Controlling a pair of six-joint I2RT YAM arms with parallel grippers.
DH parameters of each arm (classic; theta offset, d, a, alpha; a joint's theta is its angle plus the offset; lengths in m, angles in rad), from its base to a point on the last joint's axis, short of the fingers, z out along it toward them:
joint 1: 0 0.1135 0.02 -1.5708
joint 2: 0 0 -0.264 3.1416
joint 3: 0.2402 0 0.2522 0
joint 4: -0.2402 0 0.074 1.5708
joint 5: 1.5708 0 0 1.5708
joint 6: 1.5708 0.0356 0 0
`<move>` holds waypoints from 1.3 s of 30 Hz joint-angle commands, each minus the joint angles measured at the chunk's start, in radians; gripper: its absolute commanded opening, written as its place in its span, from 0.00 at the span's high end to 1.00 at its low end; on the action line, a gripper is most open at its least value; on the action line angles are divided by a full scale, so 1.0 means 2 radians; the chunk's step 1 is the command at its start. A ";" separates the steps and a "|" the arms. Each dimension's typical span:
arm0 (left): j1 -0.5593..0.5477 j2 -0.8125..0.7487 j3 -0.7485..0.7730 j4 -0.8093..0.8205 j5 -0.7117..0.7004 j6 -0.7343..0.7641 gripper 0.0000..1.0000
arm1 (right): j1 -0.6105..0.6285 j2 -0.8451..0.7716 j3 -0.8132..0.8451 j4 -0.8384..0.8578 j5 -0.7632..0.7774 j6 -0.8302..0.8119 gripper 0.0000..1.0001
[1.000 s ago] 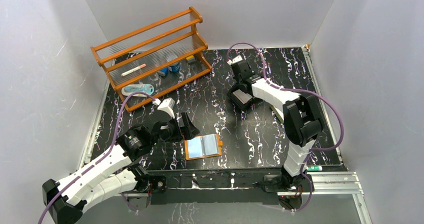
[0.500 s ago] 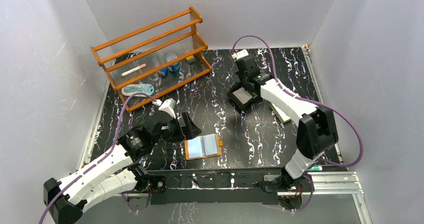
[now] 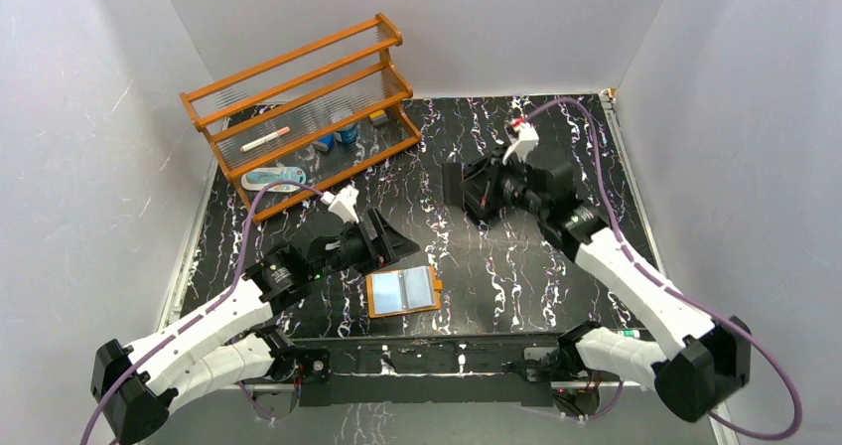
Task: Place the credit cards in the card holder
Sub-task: Pick up the credit card from the storage box.
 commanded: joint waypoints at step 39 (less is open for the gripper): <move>0.001 -0.026 0.014 -0.012 -0.018 0.001 1.00 | 0.043 -0.103 -0.206 0.166 -0.185 0.285 0.58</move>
